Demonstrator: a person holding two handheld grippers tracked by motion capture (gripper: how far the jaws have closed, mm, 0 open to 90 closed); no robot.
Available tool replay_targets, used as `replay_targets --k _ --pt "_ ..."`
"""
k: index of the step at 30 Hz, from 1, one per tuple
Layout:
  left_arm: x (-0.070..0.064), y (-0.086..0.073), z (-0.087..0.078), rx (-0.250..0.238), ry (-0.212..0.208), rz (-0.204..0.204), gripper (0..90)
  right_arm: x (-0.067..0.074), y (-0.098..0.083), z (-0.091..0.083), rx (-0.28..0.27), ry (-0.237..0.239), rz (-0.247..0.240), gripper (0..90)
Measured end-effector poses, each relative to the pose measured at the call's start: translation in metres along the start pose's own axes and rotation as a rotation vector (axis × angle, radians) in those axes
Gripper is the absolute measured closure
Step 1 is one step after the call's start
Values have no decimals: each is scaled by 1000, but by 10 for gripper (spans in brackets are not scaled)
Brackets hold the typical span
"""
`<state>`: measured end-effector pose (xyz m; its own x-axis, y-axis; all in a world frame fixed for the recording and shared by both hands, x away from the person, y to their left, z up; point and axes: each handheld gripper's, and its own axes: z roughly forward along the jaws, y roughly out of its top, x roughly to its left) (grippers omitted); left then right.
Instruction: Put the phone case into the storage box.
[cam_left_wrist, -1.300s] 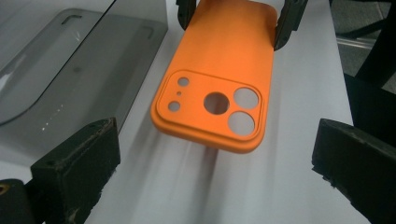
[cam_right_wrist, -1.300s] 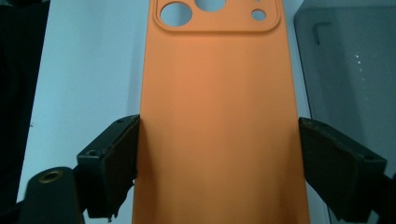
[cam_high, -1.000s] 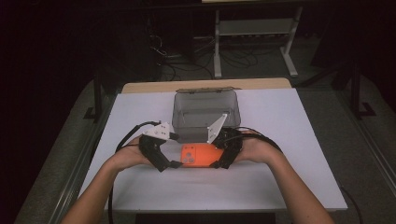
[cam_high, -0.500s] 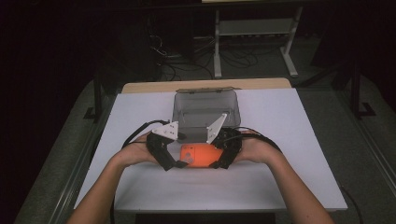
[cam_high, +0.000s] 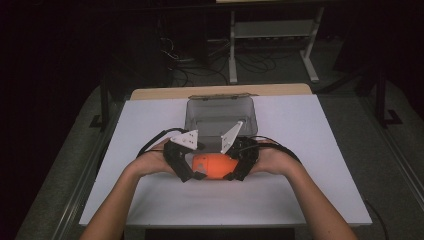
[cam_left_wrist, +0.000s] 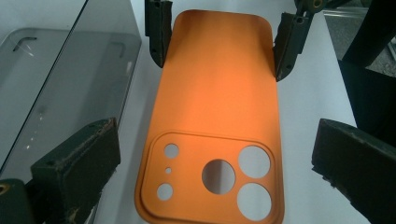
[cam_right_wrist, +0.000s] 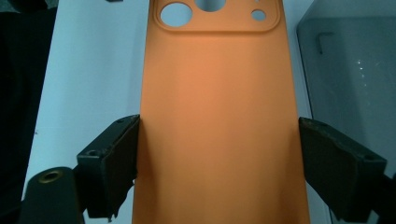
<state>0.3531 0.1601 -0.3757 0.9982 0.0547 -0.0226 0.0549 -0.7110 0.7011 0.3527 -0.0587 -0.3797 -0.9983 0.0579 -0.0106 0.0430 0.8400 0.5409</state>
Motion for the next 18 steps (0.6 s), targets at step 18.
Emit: replay_targets --k 18 --pt "-3 6 18 60 -13 48 7 2 6 1 -17 5 -6 157"
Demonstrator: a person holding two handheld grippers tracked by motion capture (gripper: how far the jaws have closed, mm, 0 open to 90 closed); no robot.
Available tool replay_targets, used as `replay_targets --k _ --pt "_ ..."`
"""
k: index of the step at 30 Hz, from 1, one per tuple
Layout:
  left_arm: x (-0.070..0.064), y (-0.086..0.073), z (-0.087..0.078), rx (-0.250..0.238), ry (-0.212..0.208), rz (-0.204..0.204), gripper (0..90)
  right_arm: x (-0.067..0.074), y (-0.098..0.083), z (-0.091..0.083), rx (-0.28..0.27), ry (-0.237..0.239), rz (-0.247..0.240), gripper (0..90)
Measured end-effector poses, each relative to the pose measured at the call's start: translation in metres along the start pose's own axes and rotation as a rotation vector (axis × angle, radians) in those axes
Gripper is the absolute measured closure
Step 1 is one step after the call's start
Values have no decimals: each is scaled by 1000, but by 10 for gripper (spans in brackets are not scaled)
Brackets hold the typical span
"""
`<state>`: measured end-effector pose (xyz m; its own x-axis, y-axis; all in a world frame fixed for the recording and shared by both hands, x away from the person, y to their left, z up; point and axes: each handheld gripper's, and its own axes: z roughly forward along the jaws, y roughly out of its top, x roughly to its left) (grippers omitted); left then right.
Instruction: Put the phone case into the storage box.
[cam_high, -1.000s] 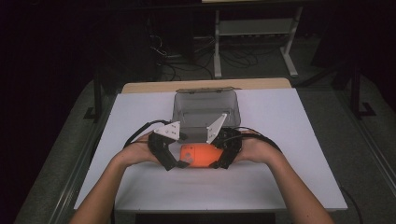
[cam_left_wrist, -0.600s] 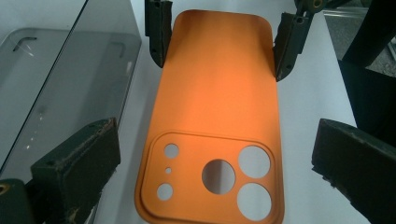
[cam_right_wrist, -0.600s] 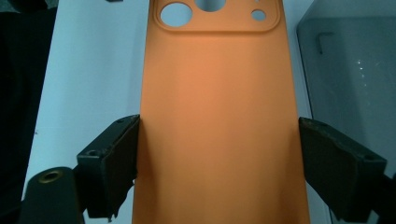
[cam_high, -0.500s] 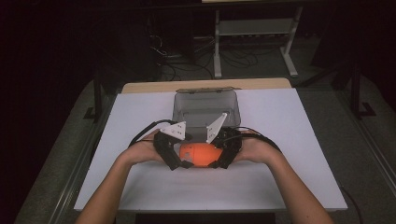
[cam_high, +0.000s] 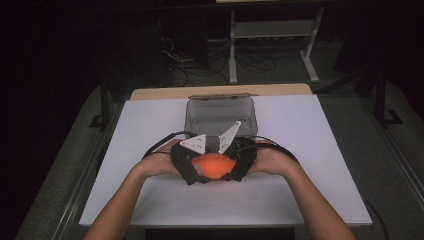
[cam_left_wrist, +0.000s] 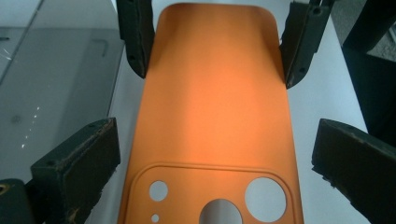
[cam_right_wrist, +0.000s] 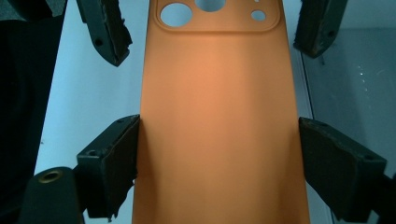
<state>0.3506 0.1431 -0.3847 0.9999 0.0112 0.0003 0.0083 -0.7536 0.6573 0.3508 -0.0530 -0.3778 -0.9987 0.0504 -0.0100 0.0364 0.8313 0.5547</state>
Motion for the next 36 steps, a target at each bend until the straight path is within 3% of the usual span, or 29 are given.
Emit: replay_targets --k 12,31,36 --pt "-3 1 6 36 -3 27 7 0 2 0 -6 2 5 156" --pt "-4 1 12 80 -4 36 9 1 3 -2 -10 4 3 156" --pt "-4 0 11 85 3 38 53 2 3 -1 -8 7 1 156"
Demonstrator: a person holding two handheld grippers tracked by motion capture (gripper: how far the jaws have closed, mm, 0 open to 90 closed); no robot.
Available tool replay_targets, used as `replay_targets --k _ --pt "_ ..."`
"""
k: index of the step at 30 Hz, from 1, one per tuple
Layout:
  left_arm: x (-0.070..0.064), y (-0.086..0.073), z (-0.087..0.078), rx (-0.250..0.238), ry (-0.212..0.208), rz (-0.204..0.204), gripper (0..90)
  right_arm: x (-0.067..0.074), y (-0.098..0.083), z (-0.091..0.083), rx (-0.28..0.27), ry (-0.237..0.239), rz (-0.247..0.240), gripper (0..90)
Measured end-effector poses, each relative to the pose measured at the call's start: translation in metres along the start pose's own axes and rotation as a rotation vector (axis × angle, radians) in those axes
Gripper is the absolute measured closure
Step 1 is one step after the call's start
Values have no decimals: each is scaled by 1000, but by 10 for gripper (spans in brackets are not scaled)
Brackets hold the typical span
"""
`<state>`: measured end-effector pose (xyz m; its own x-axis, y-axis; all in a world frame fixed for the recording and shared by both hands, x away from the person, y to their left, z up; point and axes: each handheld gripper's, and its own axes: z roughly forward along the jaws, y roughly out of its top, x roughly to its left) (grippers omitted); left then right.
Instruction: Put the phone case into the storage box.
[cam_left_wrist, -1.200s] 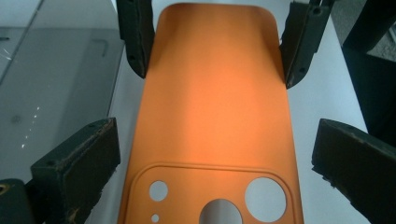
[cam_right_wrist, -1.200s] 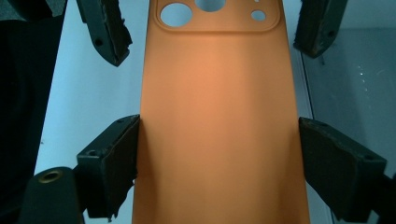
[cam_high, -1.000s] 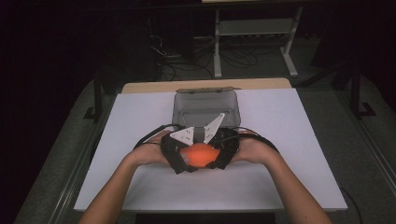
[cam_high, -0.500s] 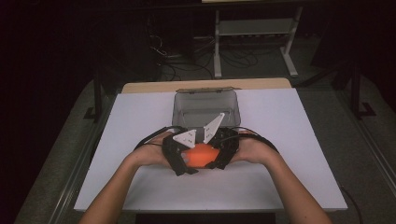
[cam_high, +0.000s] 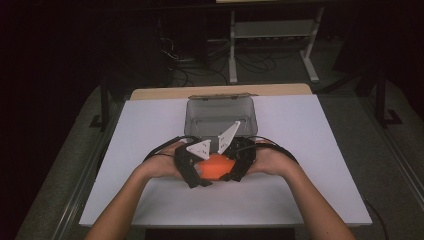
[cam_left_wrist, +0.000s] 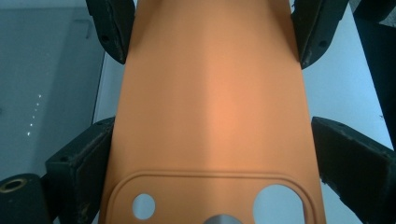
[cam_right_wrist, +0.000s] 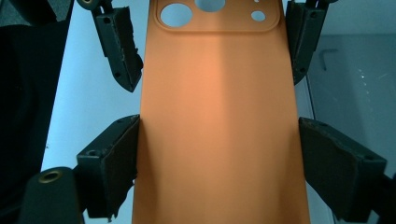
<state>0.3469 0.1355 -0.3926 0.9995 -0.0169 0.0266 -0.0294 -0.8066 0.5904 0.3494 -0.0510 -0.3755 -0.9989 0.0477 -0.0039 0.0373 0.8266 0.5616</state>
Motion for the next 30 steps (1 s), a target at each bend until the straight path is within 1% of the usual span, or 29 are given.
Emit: replay_targets --k 4,10,13,17,30 --pt "0 -1 0 4 10 0 60 0 0 -1 -1 0 1 156" --pt "0 0 1 13 12 5 70 0 0 -1 -3 0 1 156" --pt "0 0 1 15 15 5 85 0 0 -1 -2 1 1 156" --pt "0 -1 0 14 23 4 131 0 0 -1 0 5 2 157" --pt "0 0 1 22 24 12 146 0 0 0 2 13 2 156"
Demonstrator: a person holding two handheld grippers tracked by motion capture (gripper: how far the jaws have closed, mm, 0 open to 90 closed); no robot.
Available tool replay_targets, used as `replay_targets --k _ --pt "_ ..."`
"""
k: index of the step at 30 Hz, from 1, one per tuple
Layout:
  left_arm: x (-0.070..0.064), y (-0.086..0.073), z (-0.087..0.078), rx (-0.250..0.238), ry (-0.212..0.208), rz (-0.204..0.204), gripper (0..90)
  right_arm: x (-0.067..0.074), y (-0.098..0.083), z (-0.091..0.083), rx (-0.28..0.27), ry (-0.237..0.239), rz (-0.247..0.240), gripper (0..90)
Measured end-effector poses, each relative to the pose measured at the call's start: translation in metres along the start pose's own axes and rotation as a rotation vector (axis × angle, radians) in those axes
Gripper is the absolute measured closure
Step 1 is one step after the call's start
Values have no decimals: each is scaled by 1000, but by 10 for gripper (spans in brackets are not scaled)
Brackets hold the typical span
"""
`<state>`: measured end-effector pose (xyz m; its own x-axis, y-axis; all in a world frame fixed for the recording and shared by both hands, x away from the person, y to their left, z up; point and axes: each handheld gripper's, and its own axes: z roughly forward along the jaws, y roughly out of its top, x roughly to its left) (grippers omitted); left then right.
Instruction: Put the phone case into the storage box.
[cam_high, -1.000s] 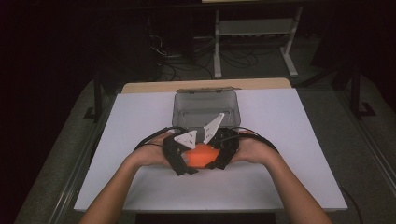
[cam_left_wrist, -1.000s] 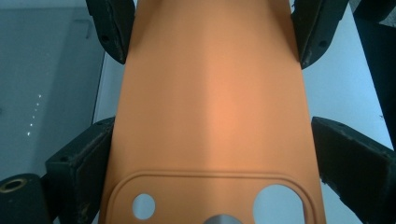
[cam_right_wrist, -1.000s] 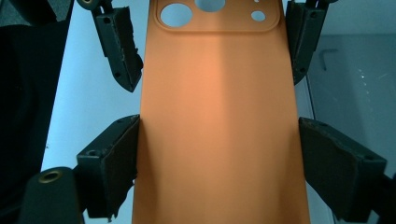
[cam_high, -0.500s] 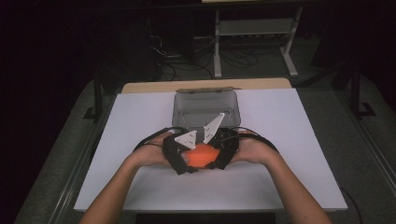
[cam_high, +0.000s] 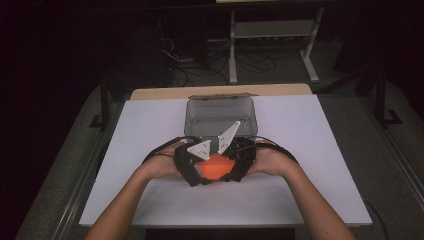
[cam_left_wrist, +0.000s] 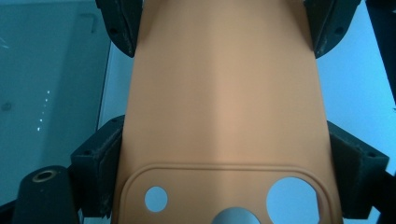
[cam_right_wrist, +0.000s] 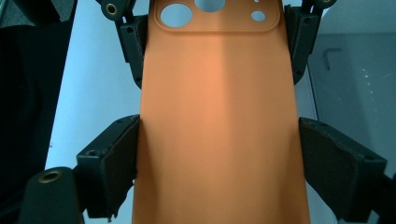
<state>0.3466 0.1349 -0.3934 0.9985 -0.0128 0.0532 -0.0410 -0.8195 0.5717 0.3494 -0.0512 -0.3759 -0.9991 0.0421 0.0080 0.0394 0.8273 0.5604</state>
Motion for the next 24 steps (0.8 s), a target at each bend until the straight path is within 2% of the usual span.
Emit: replay_targets --k 5,15,18,21,24 --pt "-1 1 1 3 6 1 155 0 -1 0 3 1 -2 155" --pt "0 1 4 26 -9 -15 158 0 -5 4 -10 9 3 143" --pt "0 0 5 43 -5 -18 158 0 -6 5 -13 -10 4 116" --pt "0 -1 5 40 -2 -26 158 0 -7 6 -15 -29 15 29" --pt "1 -1 4 37 0 -30 157 -1 -9 6 -18 -43 21 14"
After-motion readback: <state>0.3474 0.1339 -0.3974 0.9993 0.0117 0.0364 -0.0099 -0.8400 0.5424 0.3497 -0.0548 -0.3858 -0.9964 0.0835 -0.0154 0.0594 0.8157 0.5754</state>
